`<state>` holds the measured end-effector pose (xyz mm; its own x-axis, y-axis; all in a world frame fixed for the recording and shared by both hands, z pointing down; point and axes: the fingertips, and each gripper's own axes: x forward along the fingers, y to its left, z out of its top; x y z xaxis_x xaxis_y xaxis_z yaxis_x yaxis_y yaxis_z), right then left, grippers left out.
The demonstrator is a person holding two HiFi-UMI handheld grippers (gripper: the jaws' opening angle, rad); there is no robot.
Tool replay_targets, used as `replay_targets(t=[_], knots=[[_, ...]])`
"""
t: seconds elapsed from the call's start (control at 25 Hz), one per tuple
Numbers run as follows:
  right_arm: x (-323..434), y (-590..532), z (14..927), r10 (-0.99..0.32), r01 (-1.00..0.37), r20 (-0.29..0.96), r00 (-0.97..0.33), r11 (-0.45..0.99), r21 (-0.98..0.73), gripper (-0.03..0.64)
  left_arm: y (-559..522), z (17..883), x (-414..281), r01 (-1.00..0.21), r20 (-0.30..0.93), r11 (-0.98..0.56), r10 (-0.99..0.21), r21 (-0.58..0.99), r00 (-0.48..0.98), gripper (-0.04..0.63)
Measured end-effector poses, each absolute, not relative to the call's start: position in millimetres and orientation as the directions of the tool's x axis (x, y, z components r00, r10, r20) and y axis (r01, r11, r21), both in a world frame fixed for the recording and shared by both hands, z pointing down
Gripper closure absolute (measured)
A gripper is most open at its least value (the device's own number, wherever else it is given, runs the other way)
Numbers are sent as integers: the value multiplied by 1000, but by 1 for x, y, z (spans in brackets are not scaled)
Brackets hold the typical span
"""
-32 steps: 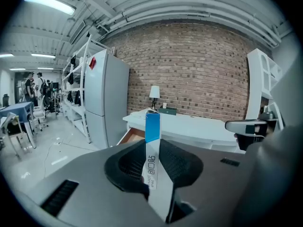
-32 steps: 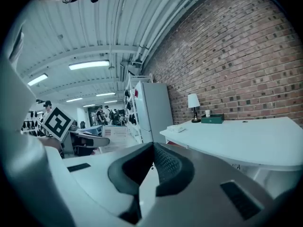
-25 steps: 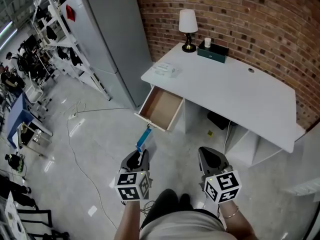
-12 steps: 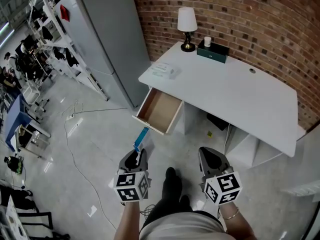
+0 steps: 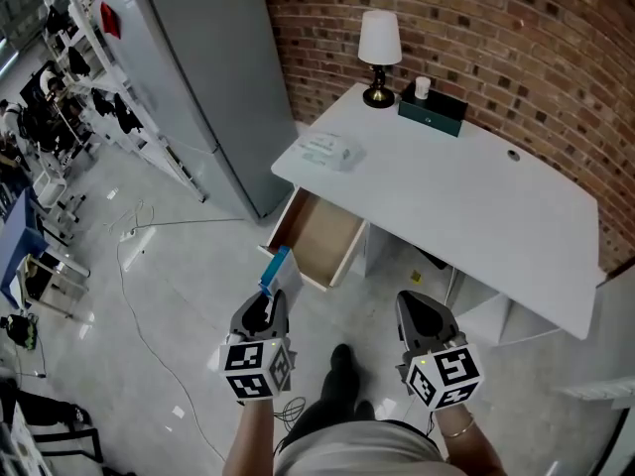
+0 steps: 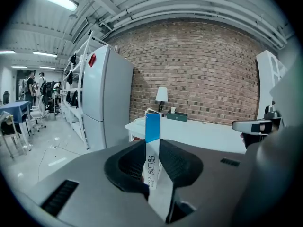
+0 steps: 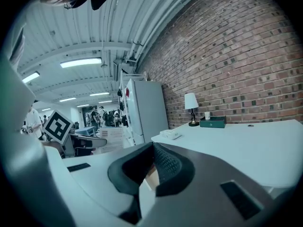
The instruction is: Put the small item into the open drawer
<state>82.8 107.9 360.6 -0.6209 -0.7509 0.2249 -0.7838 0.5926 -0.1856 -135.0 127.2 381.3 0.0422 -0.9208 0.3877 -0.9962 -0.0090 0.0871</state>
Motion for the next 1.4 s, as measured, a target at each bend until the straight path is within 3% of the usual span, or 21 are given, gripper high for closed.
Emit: replay_targets(t=[0.68, 1.4], knots=[[9, -43, 357, -806, -842, 245, -539, 509, -177, 609, -34, 388, -215, -989, 381, -87, -916, 121, 127, 494], [6, -115, 385, -810, -856, 280, -516, 482, -185, 610, -110, 472, -206, -986, 516, -134, -840, 102, 167, 494]])
